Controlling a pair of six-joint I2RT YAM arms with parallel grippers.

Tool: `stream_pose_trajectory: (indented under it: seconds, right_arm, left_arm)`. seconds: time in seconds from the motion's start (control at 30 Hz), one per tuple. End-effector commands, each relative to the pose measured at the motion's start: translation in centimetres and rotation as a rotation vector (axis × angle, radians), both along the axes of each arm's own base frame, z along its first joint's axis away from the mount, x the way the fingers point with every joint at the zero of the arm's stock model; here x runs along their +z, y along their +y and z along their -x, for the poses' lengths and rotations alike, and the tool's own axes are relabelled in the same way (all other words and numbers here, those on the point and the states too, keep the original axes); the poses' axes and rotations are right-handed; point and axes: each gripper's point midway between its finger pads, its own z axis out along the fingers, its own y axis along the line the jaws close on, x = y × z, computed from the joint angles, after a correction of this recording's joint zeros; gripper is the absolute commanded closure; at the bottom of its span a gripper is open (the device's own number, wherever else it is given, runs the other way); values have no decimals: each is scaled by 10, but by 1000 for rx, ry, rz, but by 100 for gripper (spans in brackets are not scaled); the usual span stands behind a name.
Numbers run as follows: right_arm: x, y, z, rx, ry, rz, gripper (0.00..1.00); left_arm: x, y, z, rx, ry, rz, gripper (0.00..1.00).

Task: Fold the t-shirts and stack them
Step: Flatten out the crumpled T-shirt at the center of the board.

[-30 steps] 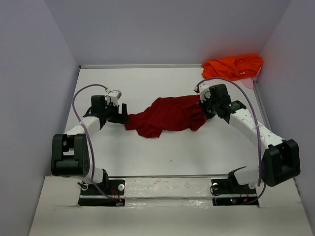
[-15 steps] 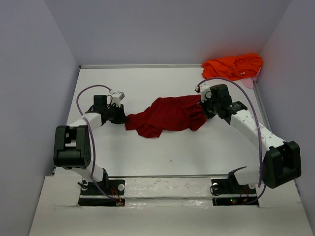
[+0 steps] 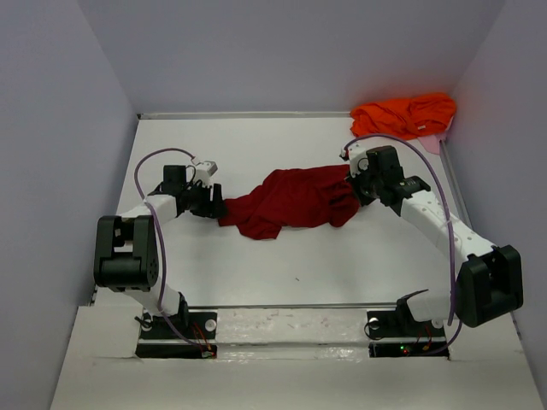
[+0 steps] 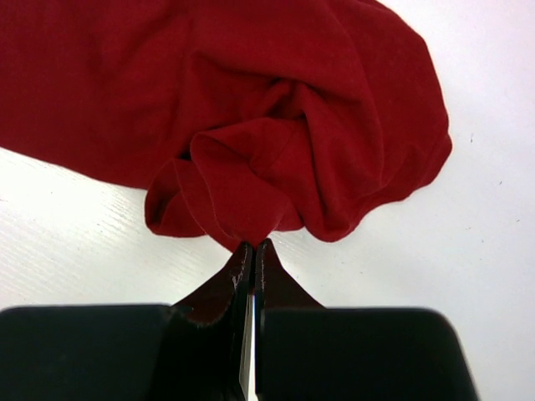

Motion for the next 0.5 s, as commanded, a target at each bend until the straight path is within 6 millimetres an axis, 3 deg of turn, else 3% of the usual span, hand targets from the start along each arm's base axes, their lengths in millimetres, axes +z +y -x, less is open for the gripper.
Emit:
stream_pose_trajectory:
  seconds: [0.0,0.13,0.27,0.37,0.4,0.47]
  right_arm:
    - [13,1,-7,6,-64,-17,100]
    - [13,2,-6,11,-64,-22,100]
    - [15,4,-5,14,-66,-33,100]
    - [15,4,-5,15,-65,-36,100]
    - [16,4,-5,17,-68,-36,100]
    - [16,1,-6,6,-67,-36,100]
  left_arm:
    - [11,1,-11,-7,-28,3,14]
    - [11,1,-11,-4,-25,1,4]
    - [7,1,-11,-4,-9,0,4]
    - [5,-3,-11,-17,1,9,14]
    - [5,-5,-10,-29,4,10,27]
    - [4,-7,-8,-36,10,15,40]
